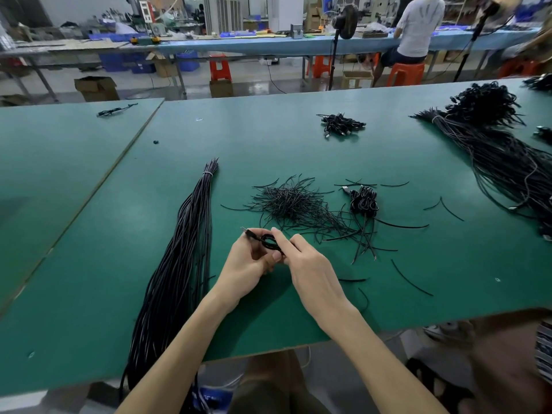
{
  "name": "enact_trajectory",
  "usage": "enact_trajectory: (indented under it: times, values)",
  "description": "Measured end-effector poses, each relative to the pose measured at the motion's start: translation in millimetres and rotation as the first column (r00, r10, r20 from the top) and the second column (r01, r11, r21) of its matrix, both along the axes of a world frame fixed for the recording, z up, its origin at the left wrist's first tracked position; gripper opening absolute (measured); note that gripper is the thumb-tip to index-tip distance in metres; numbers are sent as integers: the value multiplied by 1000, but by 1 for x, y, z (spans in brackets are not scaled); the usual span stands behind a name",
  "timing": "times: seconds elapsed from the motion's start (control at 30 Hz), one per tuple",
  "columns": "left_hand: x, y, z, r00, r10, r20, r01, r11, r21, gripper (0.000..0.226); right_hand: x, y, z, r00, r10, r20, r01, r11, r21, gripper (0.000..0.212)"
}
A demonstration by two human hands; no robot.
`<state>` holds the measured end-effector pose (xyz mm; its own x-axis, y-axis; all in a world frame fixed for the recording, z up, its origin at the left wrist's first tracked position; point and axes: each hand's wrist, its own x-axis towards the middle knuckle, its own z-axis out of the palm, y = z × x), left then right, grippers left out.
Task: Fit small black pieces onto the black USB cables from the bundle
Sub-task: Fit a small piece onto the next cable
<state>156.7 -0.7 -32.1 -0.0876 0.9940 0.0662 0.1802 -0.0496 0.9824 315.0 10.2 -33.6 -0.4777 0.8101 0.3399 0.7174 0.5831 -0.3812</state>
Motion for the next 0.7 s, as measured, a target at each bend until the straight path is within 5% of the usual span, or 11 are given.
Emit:
enact_trajectory:
  times: [0.17, 0.47, 0.7]
  values:
    - [-1, -1, 2, 999, 25, -35, -25, 1000, 15, 30, 3, 2, -2, 995, 62, -82, -67, 996, -54, 90]
    - [-1, -2, 2, 1000, 6, -1, -6, 1000, -18, 8, 3, 7, -2, 937, 82, -340, -119, 989, -88, 49]
    - [2, -4, 5, 994, -40, 100, 40, 999, 7, 12, 3, 7, 3, 908, 60, -415, -100, 992, -75, 43]
